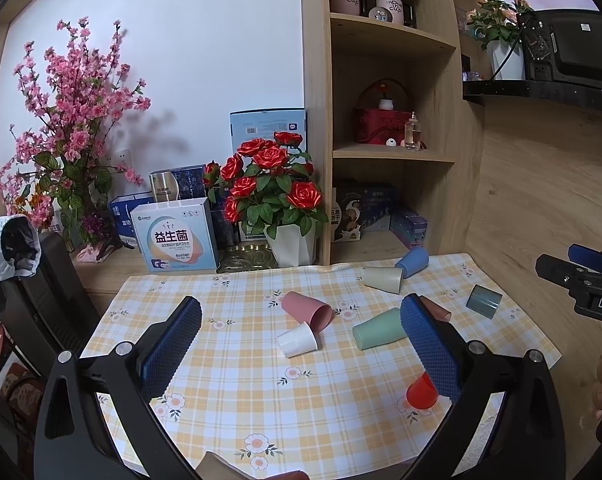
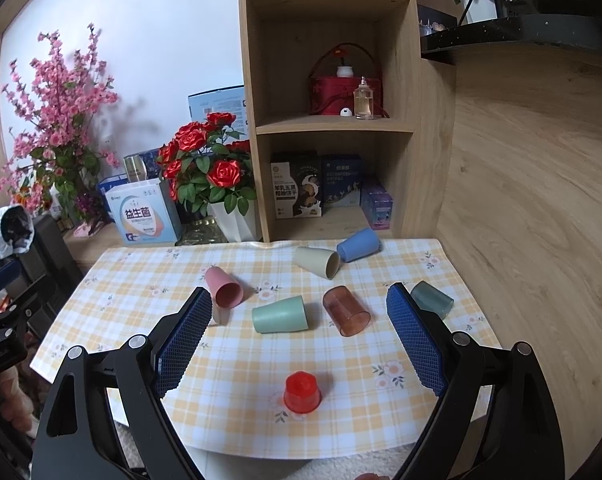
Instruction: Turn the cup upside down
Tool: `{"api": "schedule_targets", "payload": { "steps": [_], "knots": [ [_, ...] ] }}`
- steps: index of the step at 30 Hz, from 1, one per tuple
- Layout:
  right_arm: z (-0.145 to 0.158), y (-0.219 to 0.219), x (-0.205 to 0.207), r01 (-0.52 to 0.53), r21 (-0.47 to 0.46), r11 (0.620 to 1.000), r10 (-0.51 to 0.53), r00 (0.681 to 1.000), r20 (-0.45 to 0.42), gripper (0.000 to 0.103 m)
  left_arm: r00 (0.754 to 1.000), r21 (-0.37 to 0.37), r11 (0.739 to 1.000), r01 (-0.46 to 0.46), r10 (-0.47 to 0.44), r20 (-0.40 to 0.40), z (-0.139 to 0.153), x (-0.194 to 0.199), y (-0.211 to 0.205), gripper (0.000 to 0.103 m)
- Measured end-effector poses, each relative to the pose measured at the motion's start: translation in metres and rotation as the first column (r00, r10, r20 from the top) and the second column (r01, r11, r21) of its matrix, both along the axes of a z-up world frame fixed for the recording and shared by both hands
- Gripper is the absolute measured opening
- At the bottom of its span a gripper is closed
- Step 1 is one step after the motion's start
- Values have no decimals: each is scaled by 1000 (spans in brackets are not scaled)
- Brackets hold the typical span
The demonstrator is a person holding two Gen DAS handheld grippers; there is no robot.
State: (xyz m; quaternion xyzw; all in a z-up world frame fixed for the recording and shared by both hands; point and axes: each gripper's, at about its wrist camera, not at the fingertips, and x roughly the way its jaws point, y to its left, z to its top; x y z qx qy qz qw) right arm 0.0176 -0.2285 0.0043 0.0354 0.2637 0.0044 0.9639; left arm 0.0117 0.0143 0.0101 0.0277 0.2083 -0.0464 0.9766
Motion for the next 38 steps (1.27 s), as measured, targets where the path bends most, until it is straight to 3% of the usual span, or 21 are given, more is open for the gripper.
{"api": "schedule_targets", "payload": {
  "steps": [38],
  "knots": [
    [1, -4, 1, 13, -8, 1000, -13, 1000, -4, 86, 1000, 2, 1000, 2, -2, 1, 0, -3, 0, 97]
  ]
}}
